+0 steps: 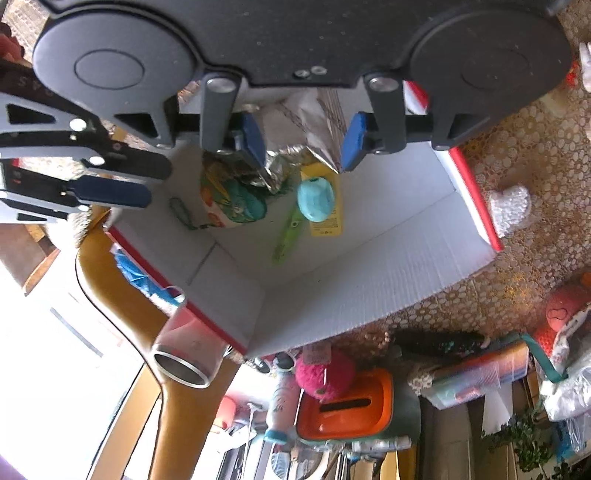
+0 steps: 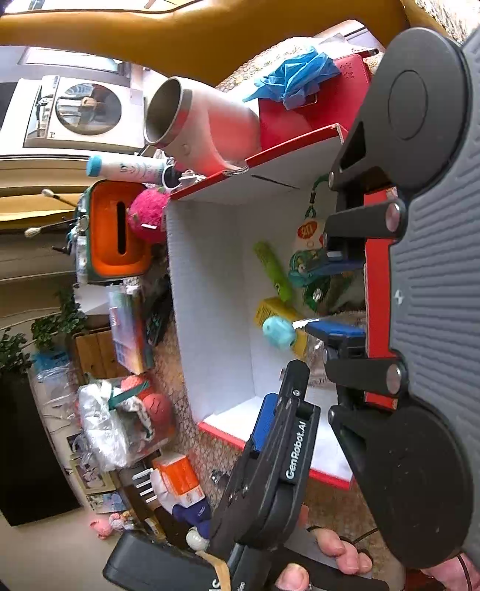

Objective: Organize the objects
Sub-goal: 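Withdraw both tools from the shoebox toward the white plush and beige cylinder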

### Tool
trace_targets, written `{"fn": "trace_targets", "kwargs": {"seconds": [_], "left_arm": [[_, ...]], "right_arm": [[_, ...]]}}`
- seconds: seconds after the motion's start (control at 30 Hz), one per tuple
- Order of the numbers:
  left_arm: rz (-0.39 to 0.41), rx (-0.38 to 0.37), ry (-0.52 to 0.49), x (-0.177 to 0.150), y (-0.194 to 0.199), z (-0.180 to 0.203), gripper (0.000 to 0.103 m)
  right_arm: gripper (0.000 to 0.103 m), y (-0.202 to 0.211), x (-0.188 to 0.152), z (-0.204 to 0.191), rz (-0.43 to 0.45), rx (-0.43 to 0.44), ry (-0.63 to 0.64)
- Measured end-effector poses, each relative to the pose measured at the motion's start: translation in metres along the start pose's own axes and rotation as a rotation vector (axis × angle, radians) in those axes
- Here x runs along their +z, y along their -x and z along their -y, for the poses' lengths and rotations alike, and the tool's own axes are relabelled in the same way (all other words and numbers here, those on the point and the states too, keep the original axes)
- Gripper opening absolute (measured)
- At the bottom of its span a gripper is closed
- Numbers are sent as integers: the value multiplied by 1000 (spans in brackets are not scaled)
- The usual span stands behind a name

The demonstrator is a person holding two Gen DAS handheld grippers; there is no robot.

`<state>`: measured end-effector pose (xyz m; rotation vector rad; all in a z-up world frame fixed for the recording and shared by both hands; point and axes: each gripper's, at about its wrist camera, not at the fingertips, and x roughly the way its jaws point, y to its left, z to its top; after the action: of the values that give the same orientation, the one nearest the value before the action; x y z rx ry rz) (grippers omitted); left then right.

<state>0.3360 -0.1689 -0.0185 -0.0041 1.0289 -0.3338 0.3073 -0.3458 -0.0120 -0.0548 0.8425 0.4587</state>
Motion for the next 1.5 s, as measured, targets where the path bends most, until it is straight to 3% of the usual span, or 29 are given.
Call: {"fn": "trace_targets", "kwargs": {"seconds": [0.4, 0.47, 0.6, 1.03, 1.13, 1.23, 1.5], "left_arm": [[76, -16, 0, -40, 71, -15, 49], [83, -14, 2, -48, 80, -21, 50], [106, -1, 13, -66, 100, -34, 51], [140, 52, 83, -120, 146, -87, 60], [141, 70, 97, -133, 153, -100, 65], [142, 86, 113, -144, 159, -114, 67], [146, 122, 142, -167, 171, -146, 87]], "right_arm": [[27, 38, -11, -31, 49, 45, -9], [30, 45, -14, -39, 61, 54, 0], [49, 53, -18, -58, 82, 73, 16], [52, 54, -28, -122, 82, 138, 78], [63, 53, -31, -135, 81, 152, 77], [63, 52, -34, -147, 81, 163, 82], [67, 39, -38, -176, 61, 182, 101]]}}
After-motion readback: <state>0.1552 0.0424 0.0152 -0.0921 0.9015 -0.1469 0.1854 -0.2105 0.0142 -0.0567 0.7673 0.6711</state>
